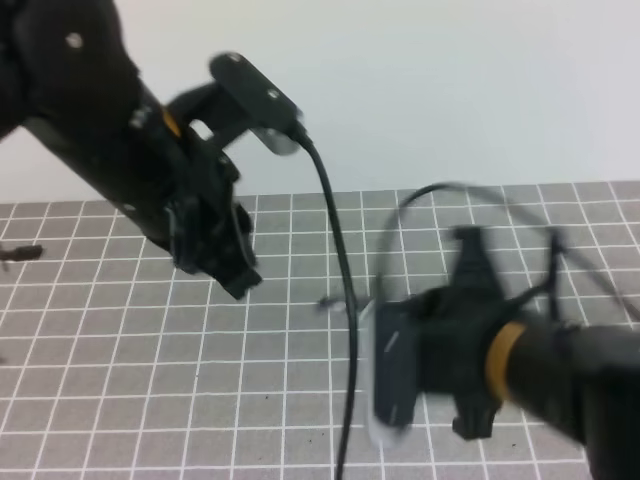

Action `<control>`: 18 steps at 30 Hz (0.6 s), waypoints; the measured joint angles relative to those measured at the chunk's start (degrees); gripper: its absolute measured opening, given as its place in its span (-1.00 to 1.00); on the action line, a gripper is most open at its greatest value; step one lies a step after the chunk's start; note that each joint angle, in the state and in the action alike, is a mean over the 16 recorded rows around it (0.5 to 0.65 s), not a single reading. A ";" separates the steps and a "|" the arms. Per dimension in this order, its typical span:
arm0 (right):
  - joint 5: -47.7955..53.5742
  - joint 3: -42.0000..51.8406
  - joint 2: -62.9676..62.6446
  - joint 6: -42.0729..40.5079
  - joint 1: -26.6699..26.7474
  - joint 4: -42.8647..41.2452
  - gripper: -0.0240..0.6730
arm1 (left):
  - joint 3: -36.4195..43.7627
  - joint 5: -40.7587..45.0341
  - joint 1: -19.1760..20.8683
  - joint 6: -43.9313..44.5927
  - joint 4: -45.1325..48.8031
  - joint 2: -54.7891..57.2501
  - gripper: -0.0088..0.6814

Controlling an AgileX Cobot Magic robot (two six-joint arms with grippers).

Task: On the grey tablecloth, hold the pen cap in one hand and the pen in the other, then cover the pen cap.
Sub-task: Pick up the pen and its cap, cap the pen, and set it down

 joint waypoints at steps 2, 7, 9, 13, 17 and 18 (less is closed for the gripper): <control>-0.39 0.49 -0.24 6.71 -2.35 2.92 -0.78 | 0.31 -1.31 0.00 -1.36 0.74 -1.35 -0.83; -3.76 1.55 -1.41 27.33 -9.48 6.70 -0.78 | 2.84 -5.96 0.00 -4.90 1.98 -6.01 -0.97; -5.48 1.84 -2.11 35.75 -12.44 6.56 -0.78 | 4.97 -8.72 0.00 -6.36 2.14 -8.47 -0.97; -9.01 2.34 -3.94 50.00 -17.68 4.41 -0.78 | 11.60 -16.28 0.00 -9.63 2.08 -14.44 -0.97; -13.24 2.99 -5.75 59.83 -21.52 0.67 -0.78 | 20.90 -26.07 0.00 -12.99 1.01 -21.29 -0.97; -14.35 3.26 -6.06 61.61 -22.25 -0.35 -0.78 | 23.44 -28.68 0.00 -13.80 0.48 -23.01 -0.97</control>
